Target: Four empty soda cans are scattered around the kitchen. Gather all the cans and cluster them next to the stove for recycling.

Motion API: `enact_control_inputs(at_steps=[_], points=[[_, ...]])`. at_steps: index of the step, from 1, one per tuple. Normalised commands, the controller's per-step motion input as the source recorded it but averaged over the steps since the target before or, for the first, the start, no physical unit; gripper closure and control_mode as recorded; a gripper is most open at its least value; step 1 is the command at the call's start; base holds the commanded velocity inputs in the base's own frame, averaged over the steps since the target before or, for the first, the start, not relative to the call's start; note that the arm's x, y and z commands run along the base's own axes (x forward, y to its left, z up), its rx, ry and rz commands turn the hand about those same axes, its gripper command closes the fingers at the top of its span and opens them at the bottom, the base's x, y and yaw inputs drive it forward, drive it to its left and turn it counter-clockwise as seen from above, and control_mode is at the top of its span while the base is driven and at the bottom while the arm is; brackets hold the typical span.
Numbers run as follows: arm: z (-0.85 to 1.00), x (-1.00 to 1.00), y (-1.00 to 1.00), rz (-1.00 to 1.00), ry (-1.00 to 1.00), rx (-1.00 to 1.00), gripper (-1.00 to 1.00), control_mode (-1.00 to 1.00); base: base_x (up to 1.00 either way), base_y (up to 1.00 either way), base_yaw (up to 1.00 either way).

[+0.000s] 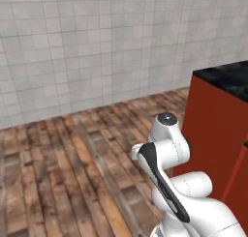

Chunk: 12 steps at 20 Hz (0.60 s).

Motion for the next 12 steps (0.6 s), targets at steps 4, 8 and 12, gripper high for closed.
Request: enact_control_inputs(at_steps=[4,8,12], points=[[0.0,0.0,0.0,0.0,0.0,0.0,-1.0,1.0,0.72,0.25,0.0],[0.0,0.0,0.0,0.0,0.0,0.0,-1.0,1.0,0.72,0.25,0.0],[0.0,0.0,0.0,0.0,0.0,0.0,-1.0,1.0,0.72,0.25,0.0]])
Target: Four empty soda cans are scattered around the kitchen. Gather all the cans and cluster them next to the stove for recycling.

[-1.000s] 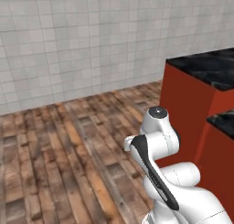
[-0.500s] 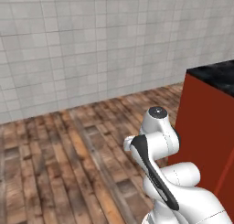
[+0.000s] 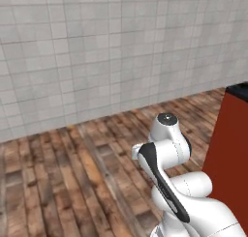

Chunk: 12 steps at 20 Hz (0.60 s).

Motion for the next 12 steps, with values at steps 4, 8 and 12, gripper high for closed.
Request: enact_control_inputs(at_steps=[4,8,12], points=[[0.0,0.0,0.0,0.0,0.0,0.0,-1.0,1.0,0.7,0.25,0.0],[0.0,0.0,0.0,0.0,0.0,0.0,-1.0,1.0,0.66,0.24,-0.09],[0.0,0.0,0.0,0.0,0.0,0.0,-1.0,1.0,0.55,0.32,-0.35]])
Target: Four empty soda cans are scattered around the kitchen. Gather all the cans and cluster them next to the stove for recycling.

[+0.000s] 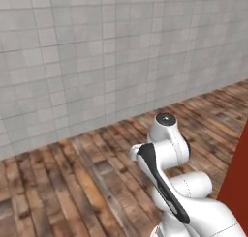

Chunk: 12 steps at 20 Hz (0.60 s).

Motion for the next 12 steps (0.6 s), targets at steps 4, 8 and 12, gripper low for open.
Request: enact_control_inputs(at_steps=[4,8,12], points=[[0.0,0.0,0.0,0.0,0.0,0.0,-1.0,1.0,0.53,0.32,-0.38],[0.0,0.0,0.0,0.0,0.0,0.0,-1.0,1.0,0.55,0.32,-0.34],[0.0,0.0,0.0,0.0,0.0,0.0,-1.0,1.0,0.54,0.32,-0.35]])
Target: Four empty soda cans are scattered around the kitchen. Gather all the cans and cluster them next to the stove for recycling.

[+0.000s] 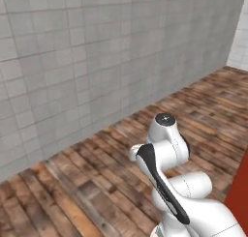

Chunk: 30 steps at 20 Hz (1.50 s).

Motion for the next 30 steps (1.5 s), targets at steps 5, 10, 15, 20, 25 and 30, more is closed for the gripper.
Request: enact_control_inputs(at_steps=[5,10,15,20,25,30], points=[[0.0,0.0,0.0,0.0,0.0,0.0,-1.0,1.0,0.54,0.33,-0.34],[0.0,0.0,0.0,0.0,0.0,0.0,-1.0,1.0,0.53,0.32,-0.37],[0.0,0.0,0.0,0.0,0.0,0.0,-1.0,1.0,0.43,0.31,-0.52],[0.0,0.0,0.0,0.0,0.0,0.0,-1.0,1.0,0.43,0.3,-0.54],[0.0,0.0,0.0,0.0,0.0,0.0,-1.0,1.0,0.43,0.29,-0.52],[0.0,0.0,0.0,0.0,0.0,0.0,-1.0,1.0,0.49,0.3,-0.41]])
